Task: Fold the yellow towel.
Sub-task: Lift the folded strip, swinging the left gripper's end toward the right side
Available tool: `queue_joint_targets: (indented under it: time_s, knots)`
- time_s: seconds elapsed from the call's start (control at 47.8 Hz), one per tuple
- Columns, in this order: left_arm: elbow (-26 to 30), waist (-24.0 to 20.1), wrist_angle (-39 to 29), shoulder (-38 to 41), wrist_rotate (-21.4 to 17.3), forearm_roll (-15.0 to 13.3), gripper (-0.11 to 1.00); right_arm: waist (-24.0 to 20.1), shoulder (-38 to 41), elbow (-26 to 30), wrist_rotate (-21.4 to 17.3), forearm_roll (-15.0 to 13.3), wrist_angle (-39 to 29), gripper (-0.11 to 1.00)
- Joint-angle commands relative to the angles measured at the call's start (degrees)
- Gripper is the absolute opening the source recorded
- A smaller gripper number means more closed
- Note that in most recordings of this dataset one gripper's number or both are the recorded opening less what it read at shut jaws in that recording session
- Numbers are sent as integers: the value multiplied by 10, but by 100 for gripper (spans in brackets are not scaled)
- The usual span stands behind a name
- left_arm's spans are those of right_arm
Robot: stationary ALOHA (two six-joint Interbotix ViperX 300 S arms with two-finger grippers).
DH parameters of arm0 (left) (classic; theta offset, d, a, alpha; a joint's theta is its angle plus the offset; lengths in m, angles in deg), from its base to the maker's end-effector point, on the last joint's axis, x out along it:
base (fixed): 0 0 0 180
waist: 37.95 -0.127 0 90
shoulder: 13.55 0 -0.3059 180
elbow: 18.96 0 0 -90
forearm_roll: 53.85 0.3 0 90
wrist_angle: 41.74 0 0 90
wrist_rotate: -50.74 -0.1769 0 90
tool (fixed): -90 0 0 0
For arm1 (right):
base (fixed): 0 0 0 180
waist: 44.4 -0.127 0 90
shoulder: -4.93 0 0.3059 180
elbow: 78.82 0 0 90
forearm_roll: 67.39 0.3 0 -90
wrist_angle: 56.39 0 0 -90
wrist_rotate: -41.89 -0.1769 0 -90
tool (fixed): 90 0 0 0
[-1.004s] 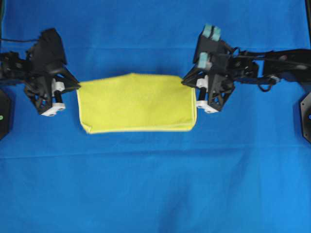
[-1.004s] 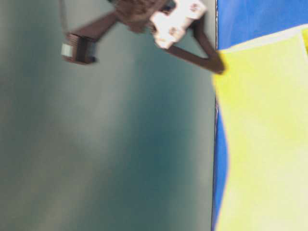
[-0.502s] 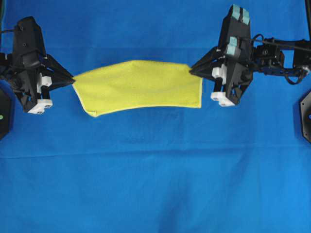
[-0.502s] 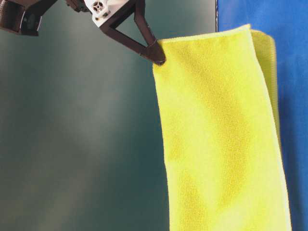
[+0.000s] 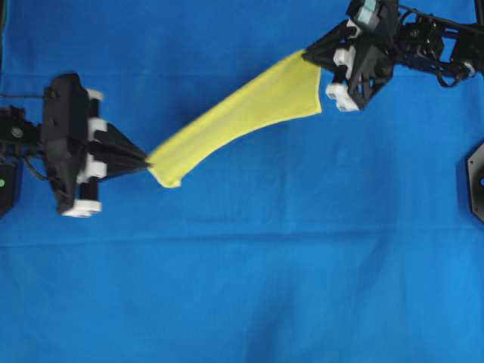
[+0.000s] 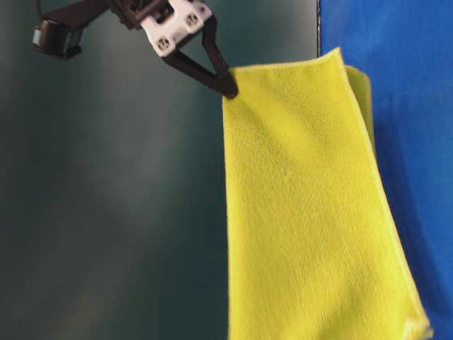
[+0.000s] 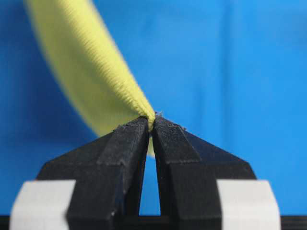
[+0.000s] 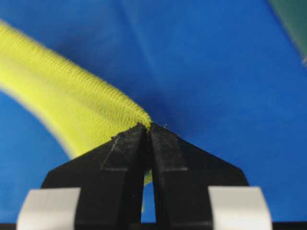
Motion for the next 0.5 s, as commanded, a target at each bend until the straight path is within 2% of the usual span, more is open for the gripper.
queue_joint_targets:
  time_s: [0.0, 0.209, 0.481]
  knots:
    - [31, 21, 32, 29, -5, -1, 3, 24, 5, 23, 1, -9, 19, 2]
    - [108, 25, 50, 125, -32, -1, 3, 41, 33, 58, 5, -18, 69, 2]
    - [229, 47, 54, 252, -69, -1, 3, 53, 78, 112, 9, -31, 75, 2]
